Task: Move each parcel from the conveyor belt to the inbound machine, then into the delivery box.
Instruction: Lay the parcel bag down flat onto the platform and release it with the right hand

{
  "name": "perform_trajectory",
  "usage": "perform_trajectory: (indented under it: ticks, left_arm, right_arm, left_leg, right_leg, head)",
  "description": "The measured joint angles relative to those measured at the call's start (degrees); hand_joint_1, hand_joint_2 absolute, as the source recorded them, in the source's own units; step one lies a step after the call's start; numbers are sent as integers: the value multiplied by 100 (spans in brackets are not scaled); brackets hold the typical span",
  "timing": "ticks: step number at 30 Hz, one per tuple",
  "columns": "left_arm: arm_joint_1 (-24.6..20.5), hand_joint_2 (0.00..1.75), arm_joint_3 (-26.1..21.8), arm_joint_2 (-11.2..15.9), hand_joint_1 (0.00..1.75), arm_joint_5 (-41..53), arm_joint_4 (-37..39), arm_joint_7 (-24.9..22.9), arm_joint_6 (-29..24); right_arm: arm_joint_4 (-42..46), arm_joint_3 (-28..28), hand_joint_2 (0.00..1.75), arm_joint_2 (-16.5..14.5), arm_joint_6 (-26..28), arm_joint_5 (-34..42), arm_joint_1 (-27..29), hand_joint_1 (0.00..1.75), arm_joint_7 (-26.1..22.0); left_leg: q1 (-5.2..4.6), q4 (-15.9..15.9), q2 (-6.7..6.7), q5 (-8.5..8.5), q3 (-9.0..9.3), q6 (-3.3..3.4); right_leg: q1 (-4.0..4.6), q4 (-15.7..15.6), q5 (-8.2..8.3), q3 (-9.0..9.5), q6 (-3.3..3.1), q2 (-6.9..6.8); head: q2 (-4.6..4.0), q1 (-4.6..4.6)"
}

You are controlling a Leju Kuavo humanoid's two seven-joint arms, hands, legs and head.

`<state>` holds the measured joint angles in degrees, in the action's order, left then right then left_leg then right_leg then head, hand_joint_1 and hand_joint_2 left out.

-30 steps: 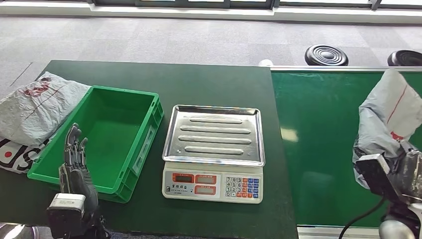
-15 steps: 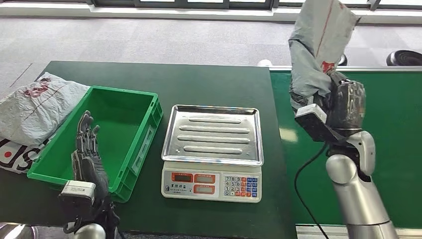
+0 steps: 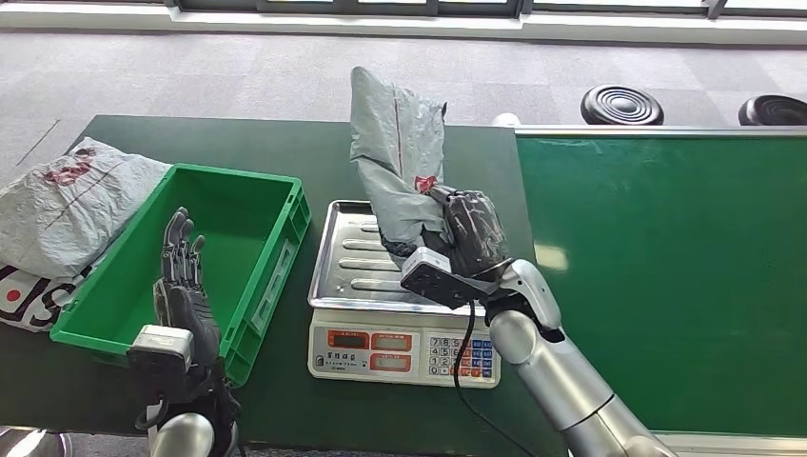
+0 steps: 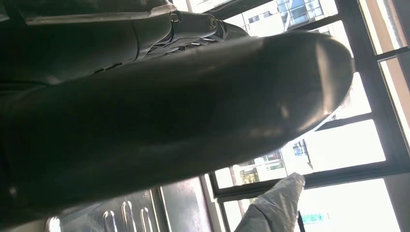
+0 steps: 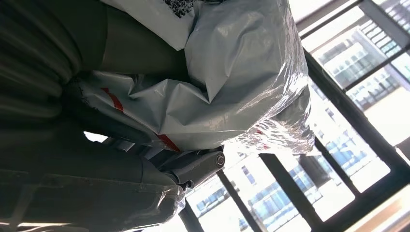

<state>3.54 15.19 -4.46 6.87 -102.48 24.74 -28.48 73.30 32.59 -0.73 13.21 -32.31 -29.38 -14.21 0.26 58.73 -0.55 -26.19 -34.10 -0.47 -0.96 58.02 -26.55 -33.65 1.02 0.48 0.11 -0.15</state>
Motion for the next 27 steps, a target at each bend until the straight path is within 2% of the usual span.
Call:
perform_trajectory:
  ticks: [4,7,8,11,12,16,21,25,27]
  left_arm:
    - [-69,0,61,0,0,40,67,-93,-149]
    - [-81,0,96,0,0,45,107,-113,-172]
    - [-85,0,104,0,0,46,119,-117,-176]
    - [-92,0,126,0,0,48,139,-142,-190]
    - [-93,0,130,1,0,49,141,-156,-188]
    - [-113,0,141,16,0,116,145,-192,-147]
    - [-161,0,189,26,0,361,175,-215,-82]
    - [-164,0,233,26,0,512,185,-347,99]
    - [-168,0,239,26,0,584,185,-423,166]
  right_arm:
    - [-406,278,175,-317,-123,14,19,175,-2]
    - [-586,364,175,-421,-143,25,17,175,3]
    - [-638,383,175,-447,-152,27,17,151,17]
    - [-774,415,175,-522,-180,5,28,20,138]
    - [-815,417,175,-537,-171,-31,36,0,205]
    - [-986,420,175,-562,125,-490,69,0,595]
    - [-1049,416,175,-488,587,-1538,114,0,1261]
    - [-879,362,0,-318,634,-2738,296,0,1917]
    - [-699,322,0,-240,553,-3230,413,0,2181]
  left_leg:
    - [0,0,-1,0,0,0]
    - [0,1,-2,0,-1,0]
    - [0,1,-1,0,-1,0]
    - [-1,2,-1,0,-1,0]
    - [-1,2,-2,0,-1,0]
    - [-1,2,-2,0,-1,0]
    - [-1,4,0,0,1,0]
    - [-1,5,0,0,0,0]
    - [-2,5,1,-1,0,0]
  right_leg:
    - [0,0,0,-1,0,-1]
    - [0,0,0,0,0,-2]
    - [0,0,0,0,0,-2]
    - [-1,0,0,-1,0,-1]
    - [-1,0,0,-1,0,-2]
    - [-1,0,0,-3,0,-2]
    - [-1,-1,1,-4,0,-1]
    - [-1,-1,1,-4,0,-1]
    - [-1,-1,1,-5,0,-1]
  head:
    - [0,0]
    - [0,0]
    - [0,0]
    - [0,0]
    - [0,0]
    - [0,0]
    - [0,0]
    - [0,0]
    - [0,0]
